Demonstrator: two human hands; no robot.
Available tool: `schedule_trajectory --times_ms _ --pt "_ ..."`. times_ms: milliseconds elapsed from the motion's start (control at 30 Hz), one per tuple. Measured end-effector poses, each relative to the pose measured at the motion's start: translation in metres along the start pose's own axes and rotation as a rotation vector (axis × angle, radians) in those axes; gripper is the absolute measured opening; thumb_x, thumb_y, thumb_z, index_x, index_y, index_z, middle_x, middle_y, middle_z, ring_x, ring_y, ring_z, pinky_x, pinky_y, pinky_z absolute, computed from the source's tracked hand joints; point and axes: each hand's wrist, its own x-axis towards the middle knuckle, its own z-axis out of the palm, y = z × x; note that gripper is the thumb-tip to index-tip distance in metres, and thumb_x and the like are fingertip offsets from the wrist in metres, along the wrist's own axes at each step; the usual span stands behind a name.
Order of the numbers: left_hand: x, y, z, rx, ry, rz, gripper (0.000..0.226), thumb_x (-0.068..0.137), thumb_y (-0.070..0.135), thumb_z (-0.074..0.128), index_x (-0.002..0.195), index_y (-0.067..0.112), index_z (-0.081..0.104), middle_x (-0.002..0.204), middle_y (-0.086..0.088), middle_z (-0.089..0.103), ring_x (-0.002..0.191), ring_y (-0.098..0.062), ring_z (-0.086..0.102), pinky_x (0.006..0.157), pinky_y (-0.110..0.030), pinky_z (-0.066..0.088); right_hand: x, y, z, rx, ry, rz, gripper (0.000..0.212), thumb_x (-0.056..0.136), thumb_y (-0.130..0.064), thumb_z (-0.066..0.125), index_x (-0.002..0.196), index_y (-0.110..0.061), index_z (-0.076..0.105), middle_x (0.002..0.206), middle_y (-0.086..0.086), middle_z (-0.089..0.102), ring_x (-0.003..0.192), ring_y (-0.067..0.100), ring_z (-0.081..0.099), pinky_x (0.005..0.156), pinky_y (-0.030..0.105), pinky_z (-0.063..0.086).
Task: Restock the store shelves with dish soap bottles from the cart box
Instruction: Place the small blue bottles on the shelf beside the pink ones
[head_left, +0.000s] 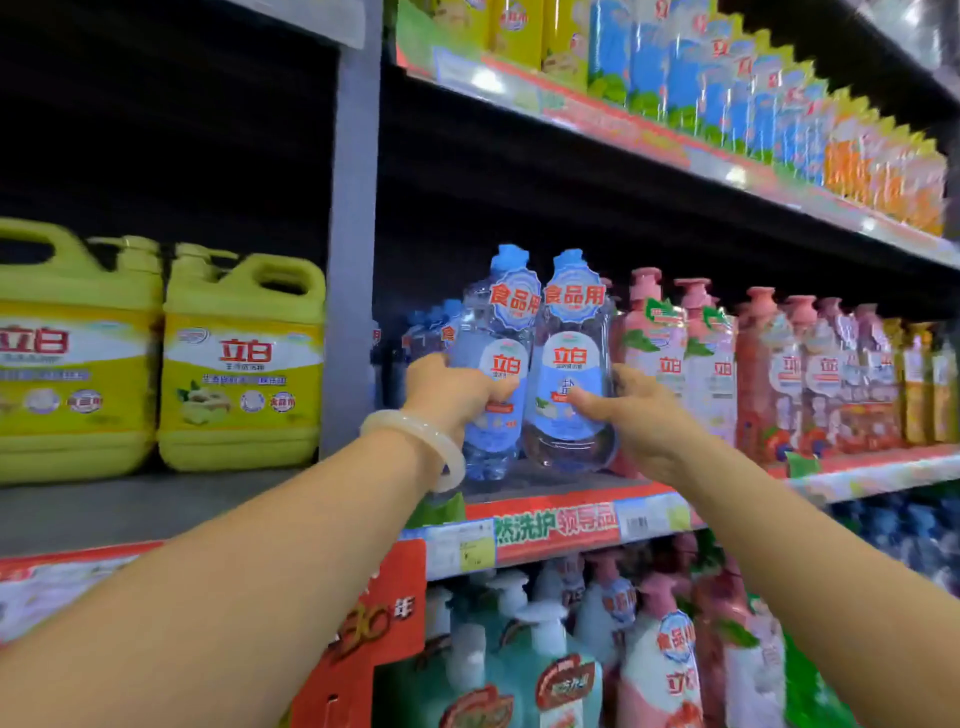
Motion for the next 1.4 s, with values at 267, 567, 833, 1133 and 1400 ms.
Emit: schedule_trajectory --times_ms 267,567,833,1133,1400 --pt "0.036 -0.03 0.012 0.03 0.143 -0.139 0.022 0.08 0.006 0.072 0.097 0.0 0.06 0.093 -0.015 0.066 0.074 -0.026 0.063 0.06 -0.03 0.057 0.06 0.058 -0.002 0.001 -0.064 0.066 0.039 0.084 -0.004 0.066 0.12 -0.005 0.05 0.112 0.014 0.063 0.094 0.027 0.063 0.079 0.036 0.05" --pt "0.042 -0.043 0.019 0.317 0.194 0.004 0.039 0.084 0.02 0.069 0.118 0.003 0.057 0.11 -0.011 0.067 0.093 -0.025 0.065 0.082 -0.039 0.056 0.091 0.078 -0.009 -0.207 -0.162 0.059 0.05 0.086 -0.021 0.067 0.129 -0.007 0.044 0.125 0.012 0.06 0.108 0.028 0.061 0.096 0.046 0.049" --pt "0.022 -0.04 0.024 1.054 0.173 -0.119 0.042 0.074 0.026 0.079 0.102 0.003 0.057 0.098 -0.005 0.063 0.088 -0.021 0.057 0.076 -0.029 0.046 0.065 0.06 -0.012 -0.853 -0.139 -0.058 0.063 0.079 -0.028 0.074 0.118 0.0 0.035 0.123 0.019 0.057 0.109 0.034 0.057 0.072 0.032 0.039" --pt "0.032 -0.038 0.028 1.104 0.14 -0.172 0.045 0.079 0.027 0.074 0.065 0.014 0.033 0.066 0.004 0.042 0.081 -0.02 0.049 0.053 -0.018 0.035 0.078 0.053 -0.016 -0.849 -0.253 0.038 0.056 0.083 -0.018 0.07 0.128 -0.004 0.04 0.13 0.013 0.055 0.115 0.028 0.055 0.091 0.032 0.044" --pt "0.036 -0.043 0.025 1.078 0.132 -0.178 0.033 0.08 0.027 0.072 0.089 0.007 0.047 0.085 -0.002 0.052 0.085 -0.021 0.05 0.073 -0.027 0.045 0.078 0.052 -0.009 -0.8 -0.243 0.079 0.056 0.087 -0.014 0.065 0.131 0.0 0.033 0.132 0.015 0.051 0.117 0.028 0.052 0.09 0.031 0.043"
